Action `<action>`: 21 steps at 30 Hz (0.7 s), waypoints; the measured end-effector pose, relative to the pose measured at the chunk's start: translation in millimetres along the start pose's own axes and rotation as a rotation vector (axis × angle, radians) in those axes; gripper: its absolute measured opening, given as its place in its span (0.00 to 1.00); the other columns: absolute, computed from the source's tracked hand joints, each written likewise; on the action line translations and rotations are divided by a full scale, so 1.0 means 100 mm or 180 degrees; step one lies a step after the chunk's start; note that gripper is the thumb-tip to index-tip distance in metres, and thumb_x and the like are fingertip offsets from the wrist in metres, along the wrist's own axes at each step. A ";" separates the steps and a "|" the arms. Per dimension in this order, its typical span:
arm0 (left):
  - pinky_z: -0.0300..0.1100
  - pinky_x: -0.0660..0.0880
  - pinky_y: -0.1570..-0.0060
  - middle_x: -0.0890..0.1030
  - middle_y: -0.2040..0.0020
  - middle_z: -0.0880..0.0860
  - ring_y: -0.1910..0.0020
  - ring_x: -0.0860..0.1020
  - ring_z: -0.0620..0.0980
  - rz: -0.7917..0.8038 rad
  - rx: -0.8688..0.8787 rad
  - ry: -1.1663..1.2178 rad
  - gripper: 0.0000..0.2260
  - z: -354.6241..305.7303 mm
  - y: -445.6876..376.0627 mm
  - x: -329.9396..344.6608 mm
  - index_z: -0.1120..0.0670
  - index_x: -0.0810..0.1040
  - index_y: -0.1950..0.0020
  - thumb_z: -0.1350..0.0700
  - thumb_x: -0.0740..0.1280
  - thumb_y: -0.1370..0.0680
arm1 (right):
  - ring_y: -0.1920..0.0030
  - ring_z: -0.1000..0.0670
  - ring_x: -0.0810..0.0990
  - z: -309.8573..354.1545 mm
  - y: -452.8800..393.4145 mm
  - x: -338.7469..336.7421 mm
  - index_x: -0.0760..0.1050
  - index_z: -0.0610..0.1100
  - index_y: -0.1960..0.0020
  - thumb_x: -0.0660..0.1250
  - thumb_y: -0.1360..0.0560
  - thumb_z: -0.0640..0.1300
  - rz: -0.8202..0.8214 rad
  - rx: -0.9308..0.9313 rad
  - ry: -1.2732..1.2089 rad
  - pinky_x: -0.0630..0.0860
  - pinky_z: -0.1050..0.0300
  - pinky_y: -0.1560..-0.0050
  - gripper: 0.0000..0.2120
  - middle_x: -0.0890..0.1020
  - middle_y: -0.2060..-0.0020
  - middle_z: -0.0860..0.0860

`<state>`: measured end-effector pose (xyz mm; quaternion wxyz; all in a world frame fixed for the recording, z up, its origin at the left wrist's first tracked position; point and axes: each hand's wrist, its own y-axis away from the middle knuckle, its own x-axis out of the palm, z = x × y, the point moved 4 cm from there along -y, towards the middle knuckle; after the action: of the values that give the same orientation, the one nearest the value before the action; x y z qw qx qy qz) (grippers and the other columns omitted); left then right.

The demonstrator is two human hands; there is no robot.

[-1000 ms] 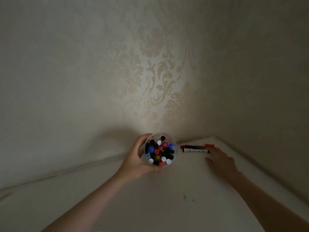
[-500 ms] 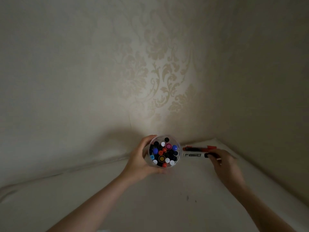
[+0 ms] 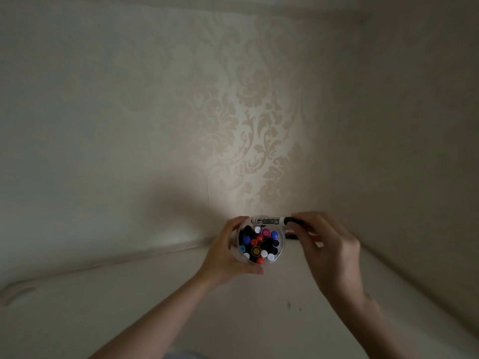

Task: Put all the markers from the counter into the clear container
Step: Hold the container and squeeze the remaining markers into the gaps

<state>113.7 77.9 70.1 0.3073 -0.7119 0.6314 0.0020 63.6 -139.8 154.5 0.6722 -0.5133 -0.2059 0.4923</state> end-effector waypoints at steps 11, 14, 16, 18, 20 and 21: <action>0.59 0.77 0.37 0.78 0.35 0.45 0.34 0.77 0.51 -0.0079 0.0087 -0.0018 0.46 -0.03 0.03 -0.04 0.45 0.70 0.32 0.52 0.87 0.46 | 0.61 0.54 0.80 -0.13 -0.04 0.56 0.80 0.44 0.56 0.73 0.30 0.40 0.0179 0.0145 0.0016 0.79 0.57 0.61 0.04 0.81 0.59 0.52; 0.57 0.78 0.38 0.78 0.36 0.45 0.35 0.78 0.50 -0.0108 0.0025 0.0078 0.46 -0.01 0.02 -0.06 0.46 0.70 0.31 0.54 0.87 0.46 | 0.54 0.52 0.78 -0.11 -0.01 0.66 0.82 0.49 0.52 0.70 0.28 0.50 0.0339 -0.0068 0.0722 0.73 0.56 0.55 0.07 0.82 0.55 0.54; 0.54 0.79 0.39 0.78 0.36 0.43 0.36 0.78 0.48 -0.0071 -0.0006 0.0153 0.46 -0.02 0.02 -0.07 0.45 0.70 0.32 0.56 0.87 0.45 | 0.47 0.50 0.74 -0.15 0.05 0.72 0.80 0.55 0.48 0.64 0.26 0.58 0.0592 0.0034 0.1076 0.68 0.54 0.50 0.13 0.79 0.48 0.54; 0.49 0.80 0.40 0.78 0.37 0.41 0.36 0.78 0.46 0.0001 -0.0034 0.0184 0.45 -0.03 0.01 -0.05 0.44 0.70 0.32 0.58 0.86 0.45 | 0.40 0.47 0.70 -0.19 0.13 0.77 0.79 0.59 0.45 0.56 0.25 0.63 0.0958 0.0172 0.1326 0.65 0.49 0.43 0.17 0.75 0.40 0.53; 0.45 0.80 0.40 0.77 0.37 0.40 0.36 0.78 0.44 0.0073 -0.0008 0.0147 0.45 -0.03 0.00 -0.03 0.45 0.70 0.32 0.59 0.86 0.44 | 0.34 0.47 0.63 -0.25 0.15 0.79 0.78 0.62 0.46 0.47 0.25 0.67 0.1328 0.0334 0.1388 0.60 0.45 0.37 0.24 0.68 0.33 0.53; 0.43 0.79 0.40 0.77 0.37 0.39 0.36 0.78 0.44 0.0102 0.0011 0.0120 0.45 -0.03 0.00 -0.02 0.46 0.70 0.32 0.59 0.86 0.44 | 0.32 0.48 0.60 -0.27 0.13 0.77 0.79 0.62 0.47 0.43 0.26 0.69 0.1441 0.0488 0.1240 0.57 0.45 0.34 0.28 0.65 0.31 0.55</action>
<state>112.2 78.5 73.8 0.2965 -0.7011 0.6484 -0.0077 112.7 -86.0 115.0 0.6090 -0.5787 0.0842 0.5359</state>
